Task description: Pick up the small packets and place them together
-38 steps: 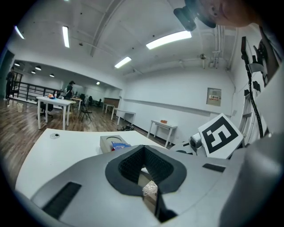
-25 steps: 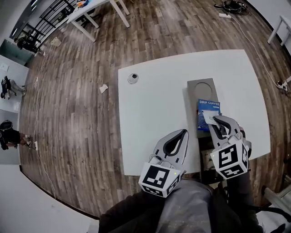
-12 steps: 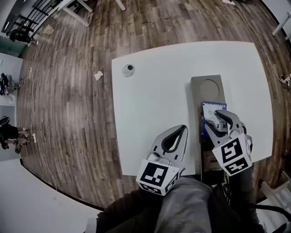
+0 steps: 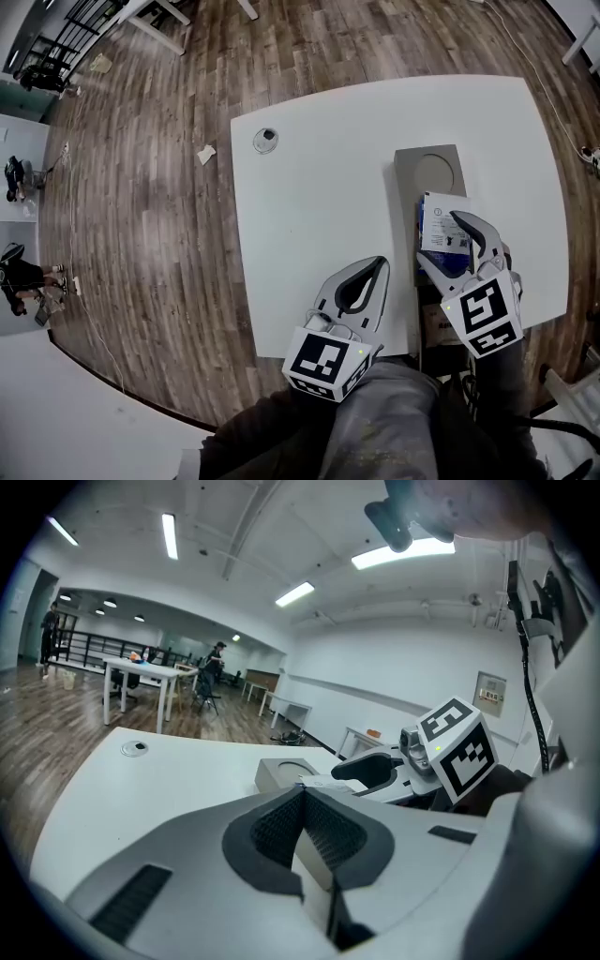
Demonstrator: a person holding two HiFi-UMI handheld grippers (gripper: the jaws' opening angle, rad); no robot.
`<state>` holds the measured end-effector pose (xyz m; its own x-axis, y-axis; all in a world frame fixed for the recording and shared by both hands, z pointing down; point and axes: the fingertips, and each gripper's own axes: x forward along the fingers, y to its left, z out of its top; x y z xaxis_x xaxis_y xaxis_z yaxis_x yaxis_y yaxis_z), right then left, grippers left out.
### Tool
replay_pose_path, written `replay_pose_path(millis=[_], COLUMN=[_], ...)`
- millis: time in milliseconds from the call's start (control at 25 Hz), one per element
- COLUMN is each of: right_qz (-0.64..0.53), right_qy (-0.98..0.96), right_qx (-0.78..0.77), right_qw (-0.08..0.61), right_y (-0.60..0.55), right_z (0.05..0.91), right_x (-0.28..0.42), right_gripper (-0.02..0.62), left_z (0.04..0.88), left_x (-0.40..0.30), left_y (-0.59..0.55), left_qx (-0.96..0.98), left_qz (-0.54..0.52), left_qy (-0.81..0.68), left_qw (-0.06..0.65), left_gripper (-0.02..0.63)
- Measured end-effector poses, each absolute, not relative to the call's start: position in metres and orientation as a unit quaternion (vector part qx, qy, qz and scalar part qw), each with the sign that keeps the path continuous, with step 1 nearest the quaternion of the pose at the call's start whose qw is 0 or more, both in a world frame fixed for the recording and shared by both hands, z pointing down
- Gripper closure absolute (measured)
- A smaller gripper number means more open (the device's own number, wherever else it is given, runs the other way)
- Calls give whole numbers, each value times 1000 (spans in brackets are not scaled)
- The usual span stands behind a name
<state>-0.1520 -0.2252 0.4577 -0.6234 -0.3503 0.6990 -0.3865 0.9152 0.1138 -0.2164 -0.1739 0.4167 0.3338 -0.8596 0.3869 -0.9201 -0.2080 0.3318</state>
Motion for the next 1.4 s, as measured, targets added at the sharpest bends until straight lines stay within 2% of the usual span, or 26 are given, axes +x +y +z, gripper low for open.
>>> replay_pose_path(millis=[440, 920, 1160, 1400], right_qz=[3, -19, -7, 16], right_qy=[-910, -901, -892, -888], right_qx=[245, 298, 305, 269], right_qw=[335, 315, 335, 373], right_y=[-206, -146, -116, -95], right_z=[427, 388, 394, 428], right_x=[-140, -76, -45, -50], right_gripper=[290, 290, 290, 290], left_z=[400, 360, 357, 366], left_x=[-205, -154, -132, -129], left_y=[-146, -101, -82, -80], left_qx=[788, 818, 825, 826], left_qz=[55, 34, 29, 33], left_qy=[-569, -545, -533, -527], left_qw=[229, 182, 186, 197], left_gripper=[603, 603, 603, 603])
